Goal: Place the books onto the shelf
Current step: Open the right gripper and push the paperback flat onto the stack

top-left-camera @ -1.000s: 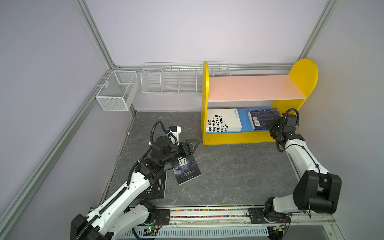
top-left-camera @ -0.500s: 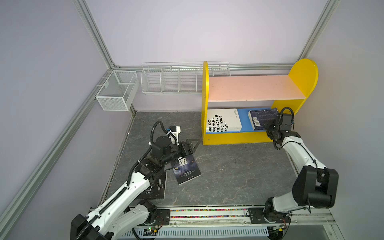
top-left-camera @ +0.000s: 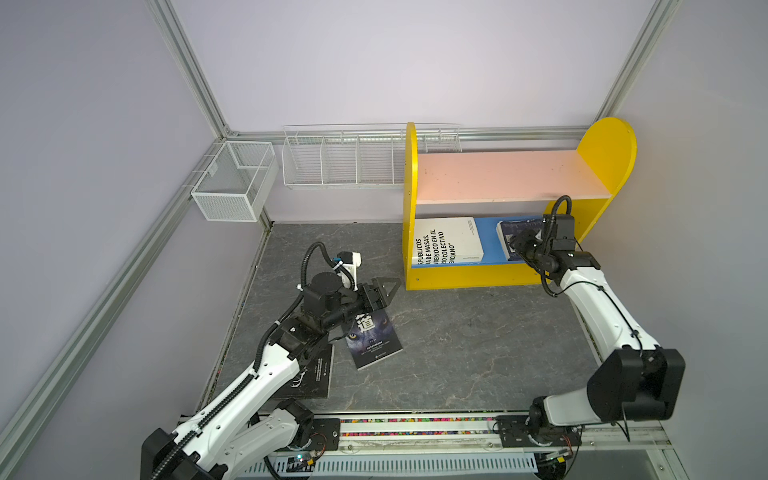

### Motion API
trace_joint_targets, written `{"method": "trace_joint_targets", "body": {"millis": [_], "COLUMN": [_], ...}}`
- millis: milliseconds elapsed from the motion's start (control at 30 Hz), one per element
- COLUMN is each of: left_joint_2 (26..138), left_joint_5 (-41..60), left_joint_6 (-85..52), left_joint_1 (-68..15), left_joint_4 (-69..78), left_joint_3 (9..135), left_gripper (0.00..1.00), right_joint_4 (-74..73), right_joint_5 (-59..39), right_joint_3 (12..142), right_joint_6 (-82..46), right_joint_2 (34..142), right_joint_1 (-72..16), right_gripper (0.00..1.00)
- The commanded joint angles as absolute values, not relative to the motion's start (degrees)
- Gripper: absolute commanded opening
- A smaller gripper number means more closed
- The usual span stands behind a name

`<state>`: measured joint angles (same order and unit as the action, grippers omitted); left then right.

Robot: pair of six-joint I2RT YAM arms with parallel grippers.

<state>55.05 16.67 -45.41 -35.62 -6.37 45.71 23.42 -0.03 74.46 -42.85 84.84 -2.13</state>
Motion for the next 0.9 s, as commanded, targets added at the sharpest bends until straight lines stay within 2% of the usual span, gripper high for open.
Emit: {"method": "trace_joint_targets", "body": {"millis": [0,300,567,867], "left_joint_2": [53.66,52.80,52.29,51.63], "left_joint_5": [15.81,14.98,14.33,13.88], "left_joint_6": [-45.37,-45.20,-45.24,-45.18], "left_joint_1": [-35.46,-35.50,-35.50,-35.42], "left_joint_4": [-6.55,-7.21,-7.47,-8.16], "left_joint_3": [44.88,44.56,44.26,44.27], "left_gripper": [0.86,0.87,0.87,0.87], "right_joint_4": [27.45,29.05,32.39,32.15], "right_joint_5": [-3.25,-2.50,2.32,3.03], "right_joint_3": [76.63,78.08,80.90,83.48], "right_joint_6": [-38.95,-37.86,-35.31,-32.88], "right_joint_2": [87.20,90.58,92.59,95.43], "right_joint_1": [-4.08,-6.89,-7.04,-7.03], "right_gripper": [0.52,0.52,0.52,0.52]}}
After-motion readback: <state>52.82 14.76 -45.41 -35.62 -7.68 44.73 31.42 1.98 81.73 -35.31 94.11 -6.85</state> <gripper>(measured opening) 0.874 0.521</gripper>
